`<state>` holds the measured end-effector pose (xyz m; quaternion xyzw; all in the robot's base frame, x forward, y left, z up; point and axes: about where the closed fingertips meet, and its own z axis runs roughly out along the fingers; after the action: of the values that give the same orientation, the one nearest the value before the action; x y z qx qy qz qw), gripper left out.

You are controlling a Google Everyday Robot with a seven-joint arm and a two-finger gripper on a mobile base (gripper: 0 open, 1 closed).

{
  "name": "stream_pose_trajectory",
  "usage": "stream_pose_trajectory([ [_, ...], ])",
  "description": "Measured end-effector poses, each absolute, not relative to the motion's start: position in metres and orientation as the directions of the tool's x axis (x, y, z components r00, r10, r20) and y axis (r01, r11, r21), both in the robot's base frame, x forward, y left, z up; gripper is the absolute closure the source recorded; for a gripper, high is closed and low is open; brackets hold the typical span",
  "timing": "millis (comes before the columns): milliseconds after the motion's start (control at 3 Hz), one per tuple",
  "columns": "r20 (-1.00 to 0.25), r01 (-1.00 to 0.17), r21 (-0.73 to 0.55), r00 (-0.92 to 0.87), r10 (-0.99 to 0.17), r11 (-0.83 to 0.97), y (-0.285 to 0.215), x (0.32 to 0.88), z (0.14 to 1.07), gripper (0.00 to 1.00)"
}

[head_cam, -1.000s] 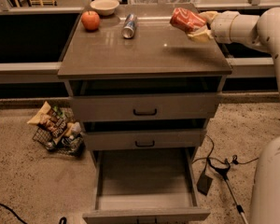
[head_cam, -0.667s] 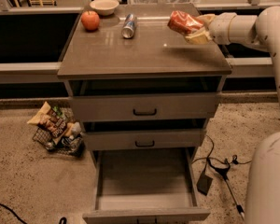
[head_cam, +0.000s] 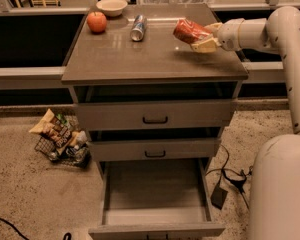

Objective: Pick coke can from bottom drawer and place on counter

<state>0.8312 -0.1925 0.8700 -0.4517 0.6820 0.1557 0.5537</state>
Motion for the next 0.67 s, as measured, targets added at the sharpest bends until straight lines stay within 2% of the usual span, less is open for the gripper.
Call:
stream_pose_trajectory([
  [667, -0.900, -0.819, -0.195, -0.069, -0.431, 0.539, -0.1850, 0.8334, 0.8552, 1.00],
])
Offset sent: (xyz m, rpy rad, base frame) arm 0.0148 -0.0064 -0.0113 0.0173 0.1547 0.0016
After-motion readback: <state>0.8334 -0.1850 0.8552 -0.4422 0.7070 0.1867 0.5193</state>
